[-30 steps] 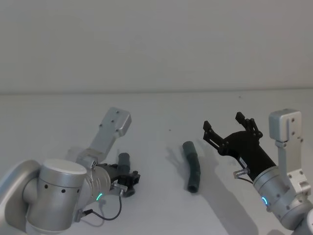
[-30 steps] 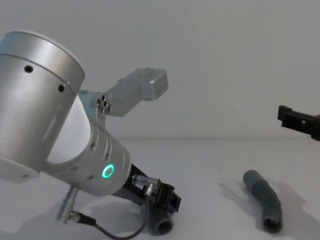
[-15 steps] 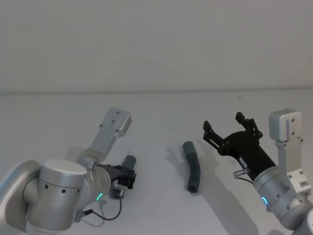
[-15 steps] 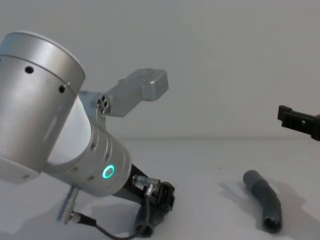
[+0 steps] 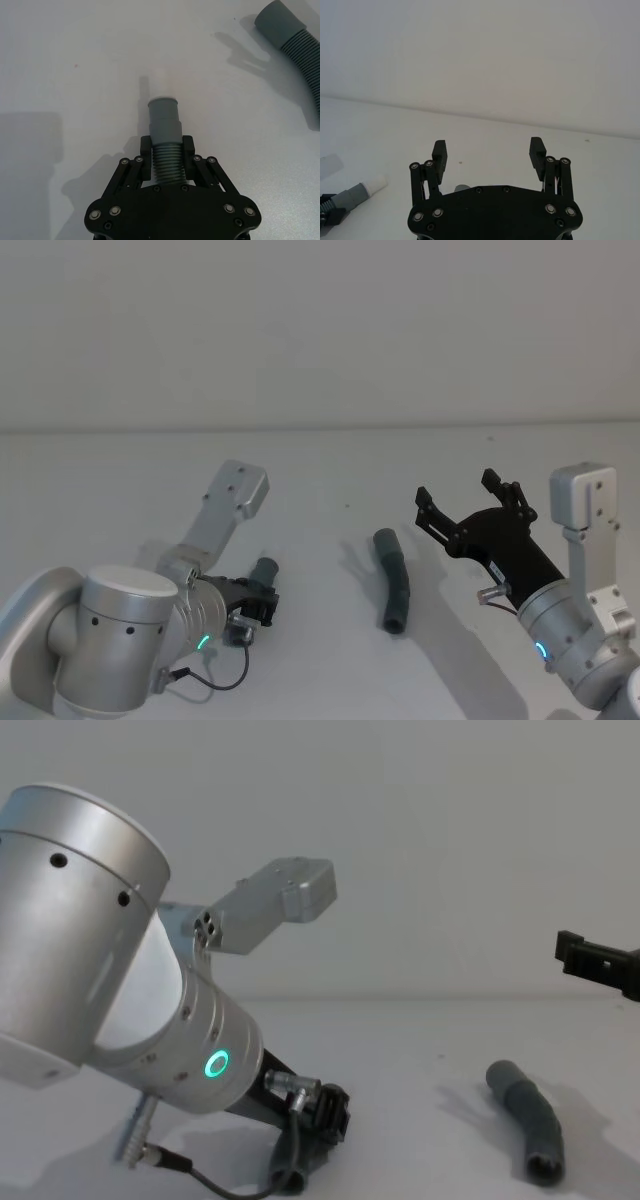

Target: Use both hands to pick up one end of the pipe from the table, align the ends, and insert them.

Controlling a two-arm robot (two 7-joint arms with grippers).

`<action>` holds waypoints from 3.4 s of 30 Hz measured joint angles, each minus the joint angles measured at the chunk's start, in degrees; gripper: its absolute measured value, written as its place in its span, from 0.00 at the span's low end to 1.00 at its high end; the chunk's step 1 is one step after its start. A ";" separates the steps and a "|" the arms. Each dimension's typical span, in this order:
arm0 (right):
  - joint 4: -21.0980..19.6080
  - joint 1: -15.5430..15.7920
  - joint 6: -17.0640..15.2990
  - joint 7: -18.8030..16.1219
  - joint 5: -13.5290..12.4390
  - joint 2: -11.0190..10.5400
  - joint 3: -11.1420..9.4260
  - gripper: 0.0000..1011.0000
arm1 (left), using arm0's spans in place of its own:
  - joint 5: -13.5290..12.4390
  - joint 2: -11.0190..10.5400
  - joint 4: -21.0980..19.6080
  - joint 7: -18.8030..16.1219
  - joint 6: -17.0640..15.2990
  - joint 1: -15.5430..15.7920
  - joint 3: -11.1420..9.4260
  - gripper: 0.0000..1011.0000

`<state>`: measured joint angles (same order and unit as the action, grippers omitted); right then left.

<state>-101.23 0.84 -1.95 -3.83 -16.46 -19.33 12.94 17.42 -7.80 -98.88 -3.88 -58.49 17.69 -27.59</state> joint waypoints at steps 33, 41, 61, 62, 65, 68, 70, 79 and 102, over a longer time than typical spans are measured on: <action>0.00 0.00 0.00 0.00 0.00 0.00 0.00 0.99 | -5.55 -8.42 4.06 7.94 9.40 7.81 -7.75 0.32; 0.00 0.00 0.00 0.00 0.00 0.00 0.00 0.99 | -8.39 -11.92 6.26 11.73 16.70 11.21 -10.74 0.32; 0.00 0.00 0.00 0.00 0.00 0.00 0.00 0.99 | -17.24 -19.61 12.49 19.25 41.47 18.56 -16.00 0.32; 0.00 0.00 0.00 0.00 0.00 0.00 0.00 0.99 | -17.44 -19.85 12.71 19.35 42.03 18.76 -16.13 0.32; 0.00 0.00 0.00 0.00 0.00 0.00 0.00 0.99 | -19.02 -20.84 13.62 20.03 46.37 19.67 -16.67 0.32; 0.00 0.00 0.00 0.01 0.00 0.00 0.00 0.99 | -20.50 -21.80 14.57 20.53 50.16 20.56 -17.26 0.32; 0.00 0.01 0.00 0.00 0.00 0.00 0.00 0.99 | -21.68 -22.45 15.24 20.81 52.99 21.19 -17.69 0.32; 0.00 0.00 0.00 0.00 0.00 0.00 0.00 0.99 | -27.06 -24.58 18.11 21.28 64.12 23.78 -19.35 0.32; 0.00 0.00 0.00 0.00 0.00 0.00 0.00 0.99 | -49.12 -26.83 29.34 10.86 92.77 31.23 -23.76 0.32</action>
<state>-101.23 0.84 -1.95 -3.82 -16.47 -19.34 12.94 -31.70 -34.63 -69.54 6.98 34.28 48.92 -51.36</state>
